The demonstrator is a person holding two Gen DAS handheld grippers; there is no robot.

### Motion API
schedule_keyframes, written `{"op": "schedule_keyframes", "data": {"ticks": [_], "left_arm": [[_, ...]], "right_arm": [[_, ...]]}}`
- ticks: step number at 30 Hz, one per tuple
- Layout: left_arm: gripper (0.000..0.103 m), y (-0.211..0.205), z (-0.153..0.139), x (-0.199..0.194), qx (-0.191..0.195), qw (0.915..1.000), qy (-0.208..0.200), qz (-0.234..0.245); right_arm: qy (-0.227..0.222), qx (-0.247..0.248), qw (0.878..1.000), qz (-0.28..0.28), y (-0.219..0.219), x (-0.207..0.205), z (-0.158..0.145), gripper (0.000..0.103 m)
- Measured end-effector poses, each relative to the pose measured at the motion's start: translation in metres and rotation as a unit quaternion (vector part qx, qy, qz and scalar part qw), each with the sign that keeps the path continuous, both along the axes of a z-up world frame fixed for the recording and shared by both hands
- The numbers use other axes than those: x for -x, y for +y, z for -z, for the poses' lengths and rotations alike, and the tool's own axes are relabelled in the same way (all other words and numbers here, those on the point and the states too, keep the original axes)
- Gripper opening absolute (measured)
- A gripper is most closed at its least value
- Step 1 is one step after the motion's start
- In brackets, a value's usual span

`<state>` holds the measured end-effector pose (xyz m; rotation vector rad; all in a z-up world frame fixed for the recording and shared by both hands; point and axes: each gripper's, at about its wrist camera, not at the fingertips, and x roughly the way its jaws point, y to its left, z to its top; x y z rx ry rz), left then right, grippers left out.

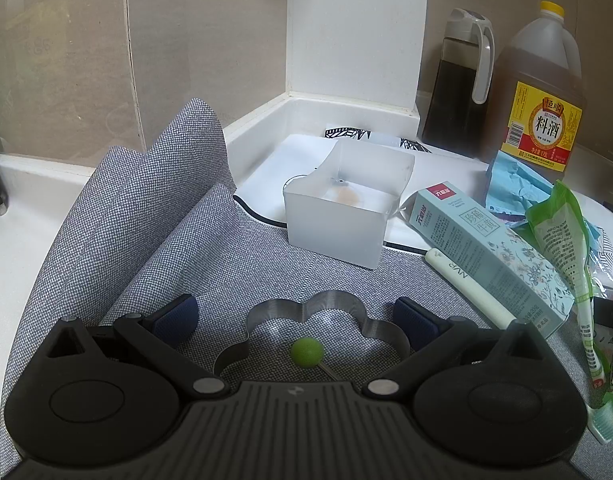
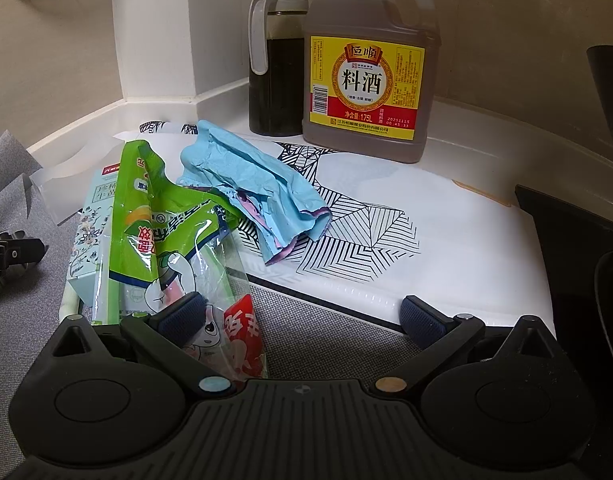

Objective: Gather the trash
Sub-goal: 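Grasp the flower cutter with the left gripper while the right gripper grasps the green snack wrapper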

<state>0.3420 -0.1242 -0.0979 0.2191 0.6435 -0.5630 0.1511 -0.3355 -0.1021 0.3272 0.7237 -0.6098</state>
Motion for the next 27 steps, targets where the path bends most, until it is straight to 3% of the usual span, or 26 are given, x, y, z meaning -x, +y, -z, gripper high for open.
{"op": "schedule_keyframes", "data": {"ticks": [12, 21, 27], "left_arm": [[0.103, 0.0, -0.001, 0.002, -0.001, 1.0, 0.0, 0.0], [0.103, 0.002, -0.009, 0.022, -0.018, 0.9991, 0.033, 0.016], [0.103, 0.001, -0.012, 0.033, -0.025, 0.9979, 0.047, 0.036]], "right_arm": [[0.0, 0.0, 1.0, -0.001, 0.0, 0.0, 0.0, 0.103], [0.003, 0.0, 1.0, -0.031, 0.005, 0.006, -0.004, 0.103], [-0.027, -0.067, 0.994, -0.082, 0.005, 0.014, -0.012, 0.103]]}}
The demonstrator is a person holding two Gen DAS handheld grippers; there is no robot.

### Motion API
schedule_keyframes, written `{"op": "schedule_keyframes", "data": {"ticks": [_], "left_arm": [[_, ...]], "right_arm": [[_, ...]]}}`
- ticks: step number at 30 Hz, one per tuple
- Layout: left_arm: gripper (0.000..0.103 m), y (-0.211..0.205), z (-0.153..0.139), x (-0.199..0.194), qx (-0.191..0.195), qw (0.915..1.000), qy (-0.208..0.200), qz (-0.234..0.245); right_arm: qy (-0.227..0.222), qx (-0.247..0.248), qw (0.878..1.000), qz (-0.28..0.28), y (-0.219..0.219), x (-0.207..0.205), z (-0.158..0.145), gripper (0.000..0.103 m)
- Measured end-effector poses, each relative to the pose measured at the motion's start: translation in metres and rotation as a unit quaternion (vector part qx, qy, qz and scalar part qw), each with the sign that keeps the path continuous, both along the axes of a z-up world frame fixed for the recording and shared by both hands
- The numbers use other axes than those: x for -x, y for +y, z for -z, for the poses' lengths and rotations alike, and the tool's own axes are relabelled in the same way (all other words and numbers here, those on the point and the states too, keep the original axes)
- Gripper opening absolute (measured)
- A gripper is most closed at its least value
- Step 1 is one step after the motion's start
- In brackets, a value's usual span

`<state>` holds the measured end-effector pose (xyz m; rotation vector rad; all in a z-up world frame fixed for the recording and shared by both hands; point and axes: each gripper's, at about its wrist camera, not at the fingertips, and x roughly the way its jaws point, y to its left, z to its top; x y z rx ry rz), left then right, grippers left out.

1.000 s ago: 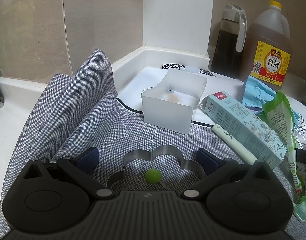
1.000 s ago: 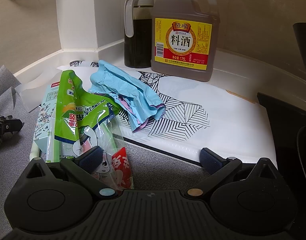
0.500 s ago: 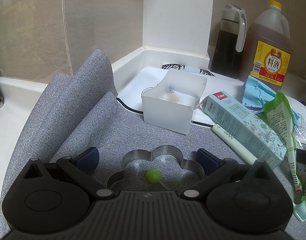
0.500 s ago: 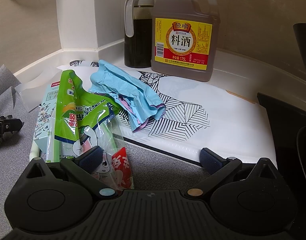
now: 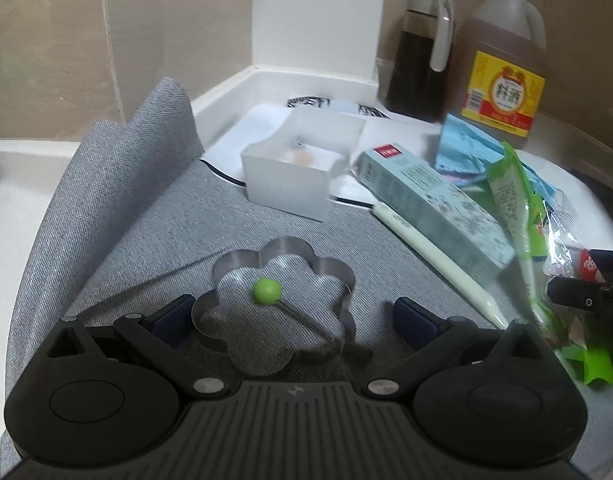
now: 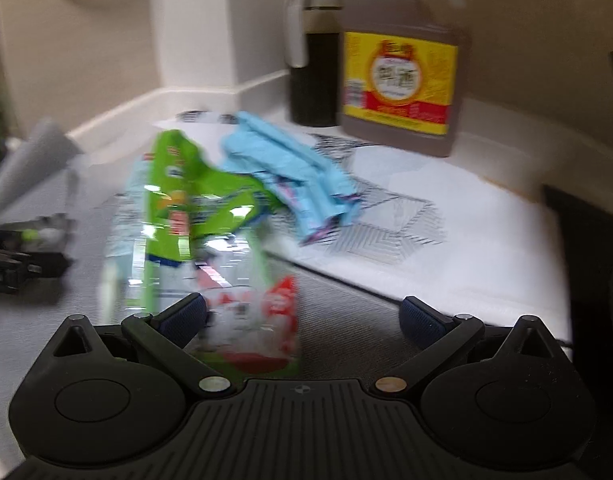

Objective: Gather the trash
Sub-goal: 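Grasp the flower cutter with the left gripper while the right gripper grasps the green snack wrapper, then carry the flower cutter and green wrapper down over the blue bin with both grippers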

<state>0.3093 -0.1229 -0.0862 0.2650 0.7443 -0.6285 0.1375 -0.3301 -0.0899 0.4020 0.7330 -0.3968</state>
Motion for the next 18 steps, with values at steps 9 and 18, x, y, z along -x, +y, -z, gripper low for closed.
{"op": "schedule_keyframes", "data": {"ticks": [9, 18], "left_arm": [[0.082, 0.005, -0.01, 0.004, 0.01, 0.9992, -0.003, -0.038], [0.082, 0.025, -0.035, 0.037, 0.033, 0.9975, -0.037, -0.051]], "right_arm": [[-0.024, 0.079, 0.994, -0.068, 0.038, -0.001, -0.003, 0.037], [-0.125, 0.061, 0.99, 0.011, 0.01, 0.026, -0.028, 0.014]]}}
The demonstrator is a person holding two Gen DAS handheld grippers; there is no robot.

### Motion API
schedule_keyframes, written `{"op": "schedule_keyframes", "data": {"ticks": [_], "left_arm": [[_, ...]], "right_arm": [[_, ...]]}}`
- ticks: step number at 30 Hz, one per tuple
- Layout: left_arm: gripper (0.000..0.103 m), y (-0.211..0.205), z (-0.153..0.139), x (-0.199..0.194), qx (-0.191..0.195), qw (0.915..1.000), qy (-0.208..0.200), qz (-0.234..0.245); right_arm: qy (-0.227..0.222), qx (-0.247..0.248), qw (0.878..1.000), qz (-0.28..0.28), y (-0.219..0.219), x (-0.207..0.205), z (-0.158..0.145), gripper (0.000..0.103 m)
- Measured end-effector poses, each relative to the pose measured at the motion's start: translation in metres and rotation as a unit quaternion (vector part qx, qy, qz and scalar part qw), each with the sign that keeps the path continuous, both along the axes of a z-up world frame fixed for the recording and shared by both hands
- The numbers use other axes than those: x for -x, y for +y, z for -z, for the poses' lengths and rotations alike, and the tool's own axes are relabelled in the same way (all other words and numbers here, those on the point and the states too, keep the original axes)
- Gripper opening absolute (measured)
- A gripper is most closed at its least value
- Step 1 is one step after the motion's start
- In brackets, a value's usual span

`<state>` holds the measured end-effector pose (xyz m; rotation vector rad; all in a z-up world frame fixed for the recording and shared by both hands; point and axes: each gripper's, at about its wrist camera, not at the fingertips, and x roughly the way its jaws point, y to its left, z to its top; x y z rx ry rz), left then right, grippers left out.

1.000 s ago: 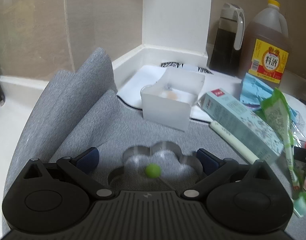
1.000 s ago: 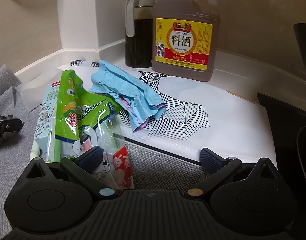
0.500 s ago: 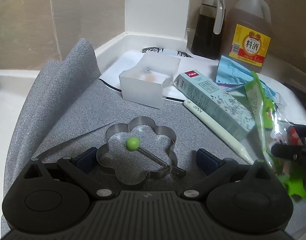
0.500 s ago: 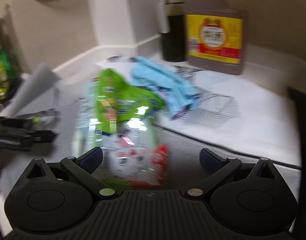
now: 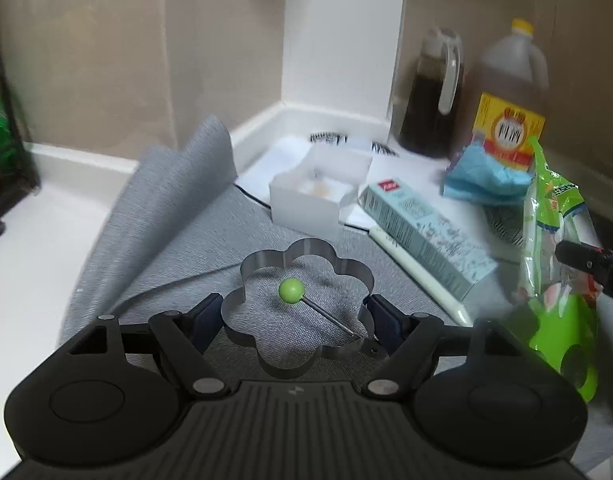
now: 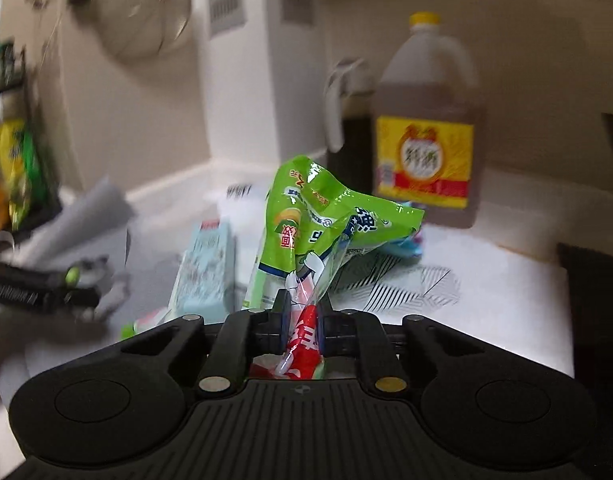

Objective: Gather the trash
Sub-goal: 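Carry the flower cutter and green wrapper down over the blue bin with both grippers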

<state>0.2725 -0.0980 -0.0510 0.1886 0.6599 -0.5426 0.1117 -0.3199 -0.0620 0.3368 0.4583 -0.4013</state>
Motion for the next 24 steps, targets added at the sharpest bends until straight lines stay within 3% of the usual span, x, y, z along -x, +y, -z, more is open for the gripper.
{"op": "schedule_keyframes", "data": {"ticks": [8, 11, 17, 24], "left_arm": [[0.082, 0.034, -0.048, 0.082, 0.028, 0.9984, -0.05, 0.003], [0.082, 0.056, -0.065, 0.119, 0.036, 0.9971, -0.067, 0.008], [0.082, 0.1, -0.076, 0.184, 0.044, 0.9967, -0.068, 0.003], [0.082, 0.146, -0.054, 0.252, 0.043, 0.998, -0.045, -0.013]], "right_arm": [[-0.136, 0.01, 0.99, -0.023, 0.004, 0.029, -0.021, 0.013], [-0.167, 0.004, 0.986, -0.011, 0.008, 0.047, -0.035, 0.013], [-0.184, -0.016, 0.983, -0.021, 0.028, 0.104, -0.067, 0.013], [-0.164, -0.024, 0.983, -0.076, 0.079, 0.166, -0.089, 0.013]]}}
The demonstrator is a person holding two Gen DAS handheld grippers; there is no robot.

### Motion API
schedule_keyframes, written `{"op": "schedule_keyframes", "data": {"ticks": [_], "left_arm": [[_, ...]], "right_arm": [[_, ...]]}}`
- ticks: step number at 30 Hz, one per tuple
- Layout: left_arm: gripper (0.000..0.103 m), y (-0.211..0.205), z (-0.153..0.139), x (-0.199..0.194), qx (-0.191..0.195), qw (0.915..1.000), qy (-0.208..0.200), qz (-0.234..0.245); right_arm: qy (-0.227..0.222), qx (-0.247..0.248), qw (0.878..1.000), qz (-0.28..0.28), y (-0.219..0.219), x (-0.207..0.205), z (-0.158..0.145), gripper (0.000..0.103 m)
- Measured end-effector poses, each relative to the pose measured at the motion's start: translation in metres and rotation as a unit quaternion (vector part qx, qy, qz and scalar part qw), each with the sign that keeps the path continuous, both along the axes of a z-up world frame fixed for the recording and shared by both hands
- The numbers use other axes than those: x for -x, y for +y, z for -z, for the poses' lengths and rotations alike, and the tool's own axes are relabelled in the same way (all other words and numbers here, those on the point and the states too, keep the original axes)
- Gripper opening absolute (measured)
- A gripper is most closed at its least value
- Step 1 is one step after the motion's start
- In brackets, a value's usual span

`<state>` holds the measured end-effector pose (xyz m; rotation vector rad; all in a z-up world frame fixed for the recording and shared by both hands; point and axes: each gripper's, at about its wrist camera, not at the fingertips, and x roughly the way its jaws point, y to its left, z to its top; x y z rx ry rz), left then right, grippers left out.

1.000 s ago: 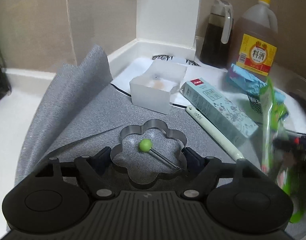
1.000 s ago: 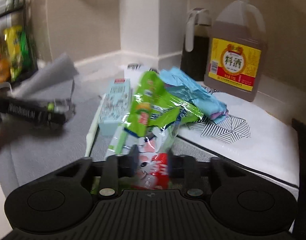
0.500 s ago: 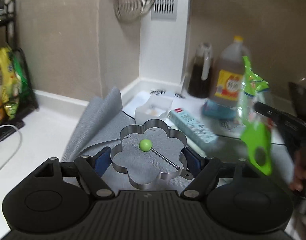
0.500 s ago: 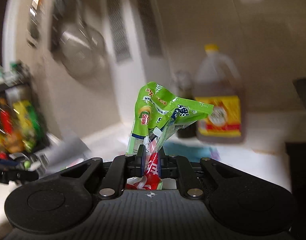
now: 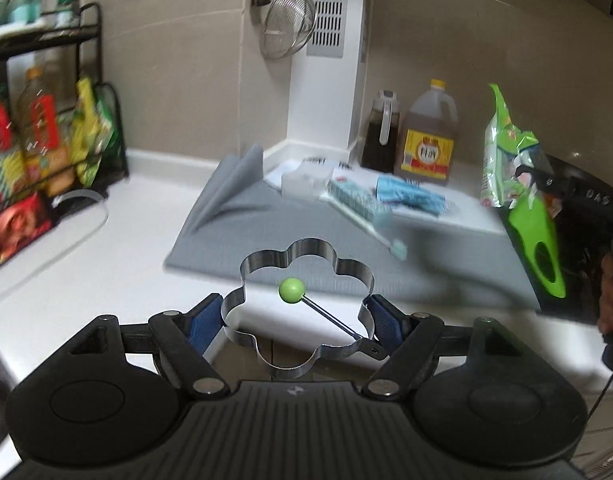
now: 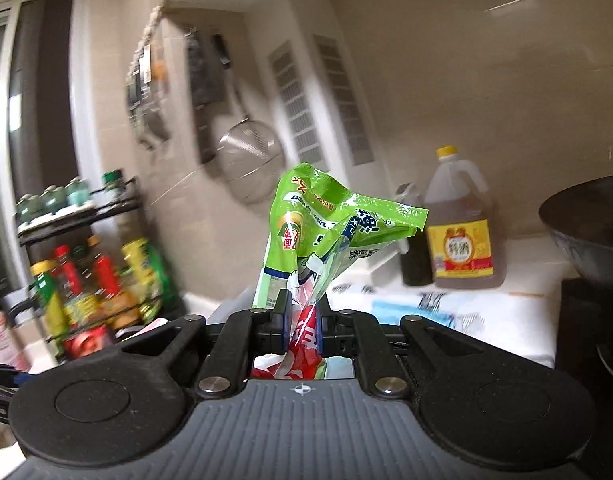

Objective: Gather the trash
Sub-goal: 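Carry the flower cutter and green wrapper down over the blue bin with both grippers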

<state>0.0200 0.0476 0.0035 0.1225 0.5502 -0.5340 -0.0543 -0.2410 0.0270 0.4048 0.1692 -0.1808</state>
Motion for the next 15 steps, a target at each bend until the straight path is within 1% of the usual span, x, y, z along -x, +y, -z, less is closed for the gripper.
{"op": "schedule_keyframes", "data": {"ticks": [7, 11, 15], "left_arm": [[0.082, 0.042, 0.027, 0.05, 0.0, 0.9995, 0.021, -0.022], [0.082, 0.057, 0.044, 0.071, -0.007, 0.9991, 0.031, -0.027], [0.082, 0.069, 0.064, 0.085, -0.01, 0.9982, 0.05, -0.03]], "right_arm": [[0.026, 0.021, 0.997, -0.064, 0.061, 0.037, -0.005, 0.013], [0.051, 0.034, 0.993, -0.102, 0.097, 0.048, 0.001, 0.013], [0.084, 0.039, 0.987, -0.131, 0.128, 0.052, 0.014, 0.013]]}}
